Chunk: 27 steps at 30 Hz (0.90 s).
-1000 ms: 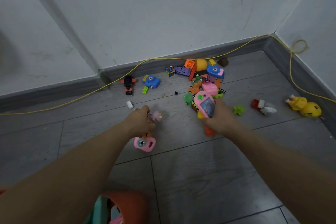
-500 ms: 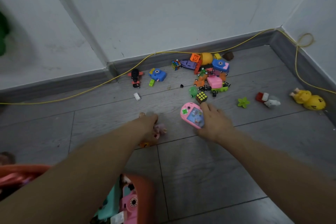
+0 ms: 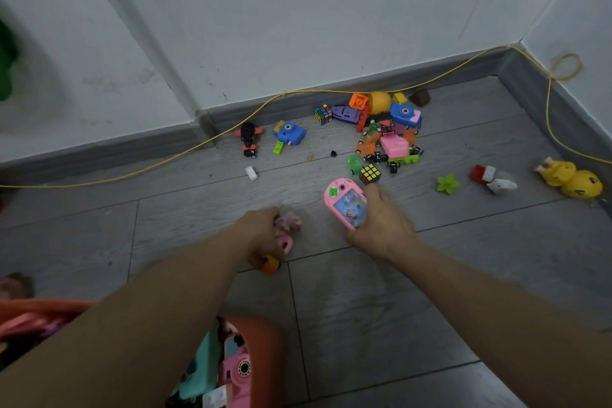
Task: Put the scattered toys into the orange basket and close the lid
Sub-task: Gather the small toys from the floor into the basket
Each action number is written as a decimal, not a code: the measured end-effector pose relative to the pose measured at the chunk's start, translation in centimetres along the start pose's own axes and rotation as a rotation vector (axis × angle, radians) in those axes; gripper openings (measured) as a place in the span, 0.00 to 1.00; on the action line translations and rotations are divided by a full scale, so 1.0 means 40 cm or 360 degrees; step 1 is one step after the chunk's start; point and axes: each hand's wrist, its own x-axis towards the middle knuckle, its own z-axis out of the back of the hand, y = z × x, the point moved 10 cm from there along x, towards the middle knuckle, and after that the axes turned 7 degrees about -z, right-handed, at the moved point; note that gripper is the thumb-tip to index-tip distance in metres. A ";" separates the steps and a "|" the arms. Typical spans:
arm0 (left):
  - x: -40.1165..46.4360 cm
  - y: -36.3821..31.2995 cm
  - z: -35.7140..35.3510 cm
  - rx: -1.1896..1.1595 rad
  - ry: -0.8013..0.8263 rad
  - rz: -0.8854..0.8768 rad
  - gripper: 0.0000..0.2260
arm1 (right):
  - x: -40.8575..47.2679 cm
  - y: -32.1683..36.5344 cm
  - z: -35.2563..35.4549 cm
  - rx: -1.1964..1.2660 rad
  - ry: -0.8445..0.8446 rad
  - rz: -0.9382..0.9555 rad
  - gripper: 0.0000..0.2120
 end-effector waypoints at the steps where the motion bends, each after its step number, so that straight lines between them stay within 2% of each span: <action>1: 0.000 0.005 -0.002 -0.0062 0.0002 0.0018 0.24 | 0.000 0.004 -0.004 0.0014 0.0013 0.0008 0.36; 5: 0.000 0.020 0.001 -0.0193 -0.0062 0.0042 0.17 | 0.004 0.031 -0.025 0.0014 0.0090 0.0088 0.44; 7: 0.002 0.023 0.000 -0.0245 -0.0083 0.0048 0.16 | 0.009 0.036 -0.032 0.0036 0.0122 0.0063 0.44; 11: 0.012 0.017 0.001 -0.0402 -0.0107 0.0035 0.16 | 0.016 0.038 -0.043 0.0149 0.0146 -0.0019 0.41; 18: 0.012 -0.014 0.043 -0.0751 -0.0172 -0.0079 0.15 | 0.009 0.079 -0.035 0.0633 0.0147 -0.0059 0.34; 21: -0.025 -0.032 0.101 -0.0985 -0.0176 -0.0141 0.18 | -0.013 0.149 0.009 0.0920 0.0205 -0.0035 0.31; 24: -0.105 -0.031 0.211 -0.0990 -0.0241 -0.0286 0.20 | -0.066 0.274 0.071 0.1212 0.0330 0.0024 0.29; 27: -0.235 -0.020 0.333 -0.0997 -0.0314 -0.0458 0.17 | -0.147 0.418 0.146 0.1441 0.0326 0.0209 0.30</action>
